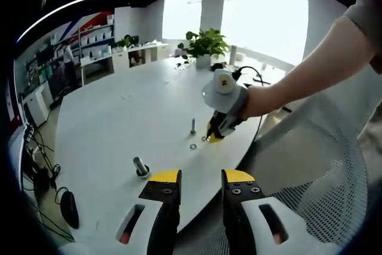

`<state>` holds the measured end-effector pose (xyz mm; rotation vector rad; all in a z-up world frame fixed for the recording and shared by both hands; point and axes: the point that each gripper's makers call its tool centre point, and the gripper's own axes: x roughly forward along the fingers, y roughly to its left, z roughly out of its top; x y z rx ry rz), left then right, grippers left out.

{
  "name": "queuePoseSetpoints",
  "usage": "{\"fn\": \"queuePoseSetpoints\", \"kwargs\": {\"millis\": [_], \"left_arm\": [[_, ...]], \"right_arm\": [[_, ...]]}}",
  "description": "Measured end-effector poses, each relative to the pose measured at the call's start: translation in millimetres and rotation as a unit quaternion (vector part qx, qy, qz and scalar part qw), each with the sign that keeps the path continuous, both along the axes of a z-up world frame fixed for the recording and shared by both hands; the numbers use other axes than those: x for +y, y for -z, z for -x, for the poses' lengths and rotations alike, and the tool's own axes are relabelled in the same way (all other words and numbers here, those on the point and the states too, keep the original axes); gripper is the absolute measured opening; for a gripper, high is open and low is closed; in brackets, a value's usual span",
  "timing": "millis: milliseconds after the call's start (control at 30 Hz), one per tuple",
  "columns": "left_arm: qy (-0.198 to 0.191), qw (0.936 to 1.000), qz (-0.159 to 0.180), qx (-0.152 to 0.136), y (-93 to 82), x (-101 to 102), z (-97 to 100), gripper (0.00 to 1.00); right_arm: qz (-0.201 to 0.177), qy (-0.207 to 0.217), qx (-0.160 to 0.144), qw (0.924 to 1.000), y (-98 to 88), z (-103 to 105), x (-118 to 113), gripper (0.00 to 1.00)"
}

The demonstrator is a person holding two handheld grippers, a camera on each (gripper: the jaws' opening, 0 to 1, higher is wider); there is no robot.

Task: Place the washer onto the threaded stud by aligning its center hole with the stud, sliding it down to the base, and recovering from edge contact or off-axis alignment until the washer reaches the visible bottom stop.

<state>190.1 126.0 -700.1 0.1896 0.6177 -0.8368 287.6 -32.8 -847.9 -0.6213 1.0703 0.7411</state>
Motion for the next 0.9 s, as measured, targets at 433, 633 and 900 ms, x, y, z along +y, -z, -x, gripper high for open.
{"fn": "queuePoseSetpoints", "kwargs": {"millis": [433,633,900], "left_arm": [[0.005,1.0000,0.000,-0.007,-2.3,-2,0.0,0.25],[0.004,0.9999,0.001,-0.010,-3.4,-2,-0.6,0.25],[0.006,0.9999,0.001,-0.010,-3.2,-3,-0.2,0.25]], "right_arm": [[-0.002,0.012,-0.027,0.9996,-26.2,-12,-16,0.14],[-0.006,0.017,-0.040,0.9990,-36.3,-20,-21,0.14],[-0.015,0.025,-0.055,0.9981,-49.7,-32,-23,0.14]]}}
